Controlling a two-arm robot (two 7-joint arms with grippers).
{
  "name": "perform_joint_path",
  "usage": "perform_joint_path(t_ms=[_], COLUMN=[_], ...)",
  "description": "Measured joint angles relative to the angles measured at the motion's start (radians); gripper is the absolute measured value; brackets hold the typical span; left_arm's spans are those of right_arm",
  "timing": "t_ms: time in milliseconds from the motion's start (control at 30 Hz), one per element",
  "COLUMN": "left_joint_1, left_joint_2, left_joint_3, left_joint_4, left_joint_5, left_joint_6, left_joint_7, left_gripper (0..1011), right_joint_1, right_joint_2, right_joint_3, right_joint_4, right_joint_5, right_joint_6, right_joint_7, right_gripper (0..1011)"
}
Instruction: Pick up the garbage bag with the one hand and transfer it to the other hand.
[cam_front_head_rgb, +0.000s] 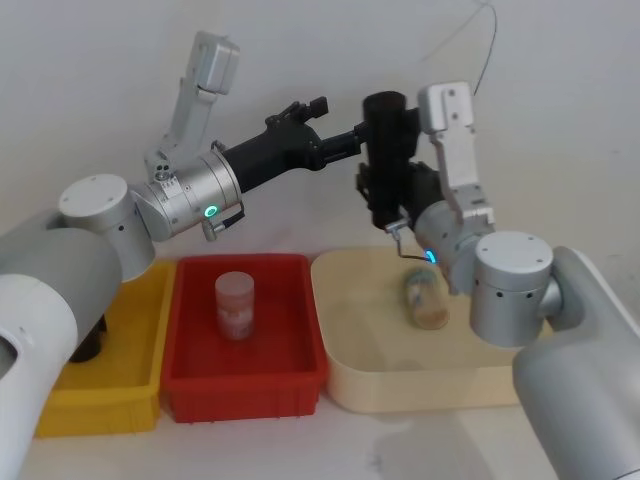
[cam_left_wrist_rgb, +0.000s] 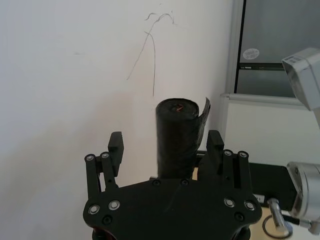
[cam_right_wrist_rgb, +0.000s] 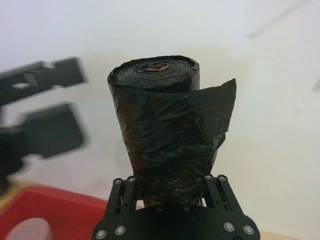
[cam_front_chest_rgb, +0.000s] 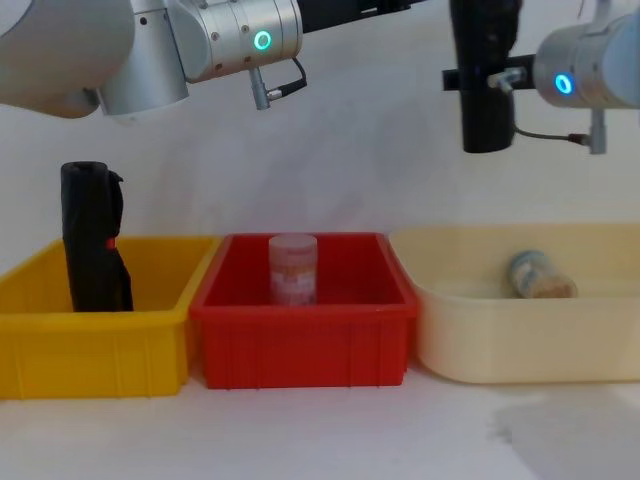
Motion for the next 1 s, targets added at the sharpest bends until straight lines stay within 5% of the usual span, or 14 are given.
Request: perform_joint_path(t_ms=[567,1000], left_joint_1=[0.0,0.0], left_joint_2=[0.0,0.0], left_joint_3=[0.0,0.0], left_joint_4=[0.0,0.0], left_joint_5=[0.0,0.0], left_joint_6=[0.0,0.0], left_joint_7=[0.0,0.0], left_gripper=[1001,1001], right_joint_1=[-0.048,-0.065], right_joint_2=[0.024,0.034], right_joint_3=[0.081,0.11], right_joint_4=[-0.035,-0.029], right_joint_5=[-0.045,-0.072], right_joint_6=[0.109,0.152], right_joint_7=[-0.159,-0.221], right_gripper=[568,923])
